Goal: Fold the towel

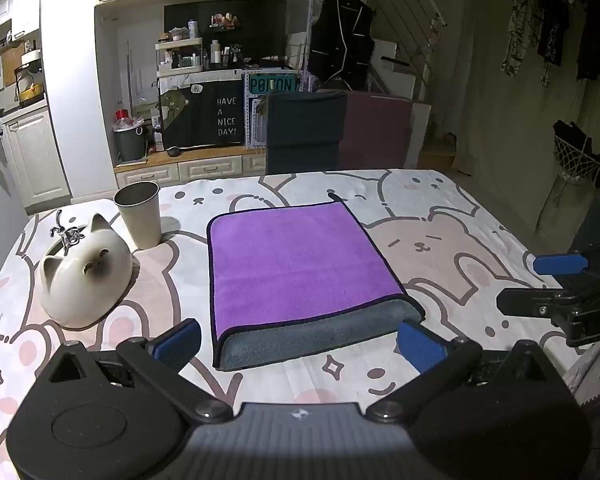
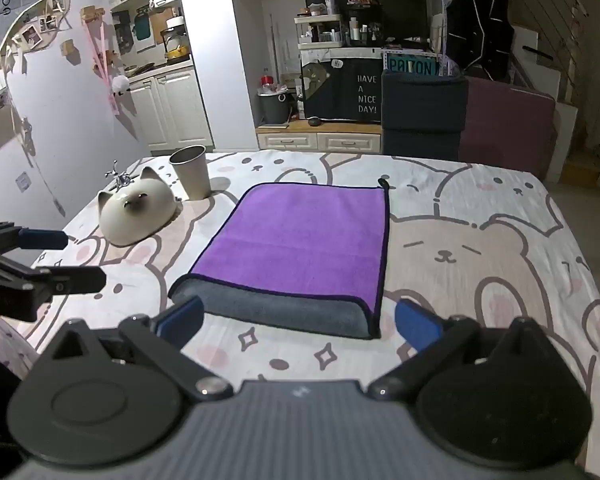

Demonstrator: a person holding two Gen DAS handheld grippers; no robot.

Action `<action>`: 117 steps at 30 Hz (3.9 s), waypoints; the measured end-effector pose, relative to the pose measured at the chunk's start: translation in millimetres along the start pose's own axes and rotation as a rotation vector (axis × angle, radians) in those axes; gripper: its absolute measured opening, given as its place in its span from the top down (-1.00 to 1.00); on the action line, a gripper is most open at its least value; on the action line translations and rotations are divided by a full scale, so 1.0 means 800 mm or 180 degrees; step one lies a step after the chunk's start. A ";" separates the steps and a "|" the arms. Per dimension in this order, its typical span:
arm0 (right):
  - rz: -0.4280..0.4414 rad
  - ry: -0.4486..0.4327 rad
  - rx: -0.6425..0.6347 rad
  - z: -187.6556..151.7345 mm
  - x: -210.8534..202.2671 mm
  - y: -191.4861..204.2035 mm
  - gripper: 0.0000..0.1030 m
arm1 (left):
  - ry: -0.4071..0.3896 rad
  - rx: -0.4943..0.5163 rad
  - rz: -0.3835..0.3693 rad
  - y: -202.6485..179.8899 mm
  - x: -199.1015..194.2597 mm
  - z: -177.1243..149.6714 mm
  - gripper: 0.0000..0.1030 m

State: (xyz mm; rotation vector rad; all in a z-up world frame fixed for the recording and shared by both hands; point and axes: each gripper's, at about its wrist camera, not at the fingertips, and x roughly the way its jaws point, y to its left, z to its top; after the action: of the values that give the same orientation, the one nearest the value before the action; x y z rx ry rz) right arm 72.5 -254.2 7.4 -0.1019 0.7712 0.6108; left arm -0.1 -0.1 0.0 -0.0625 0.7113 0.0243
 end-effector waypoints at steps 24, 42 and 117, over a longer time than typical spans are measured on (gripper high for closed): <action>0.0002 -0.0005 0.0000 0.000 0.001 0.000 -0.99 | 0.0024 -0.0002 0.0002 0.000 0.000 0.000 -1.00; 0.0000 0.0003 0.0000 -0.001 0.001 0.000 -0.99 | 0.0030 0.0001 0.0001 0.000 0.000 0.000 -1.00; -0.0049 0.0145 0.0064 0.005 0.018 -0.019 -0.99 | 0.0119 -0.0137 0.0194 0.018 0.027 0.003 -1.00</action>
State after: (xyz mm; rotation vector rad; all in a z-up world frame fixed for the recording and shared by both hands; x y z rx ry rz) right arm 91.6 -258.2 -1.6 -0.1037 0.8199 0.5875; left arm 17.5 14.2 -12.7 -0.0826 0.7500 0.0969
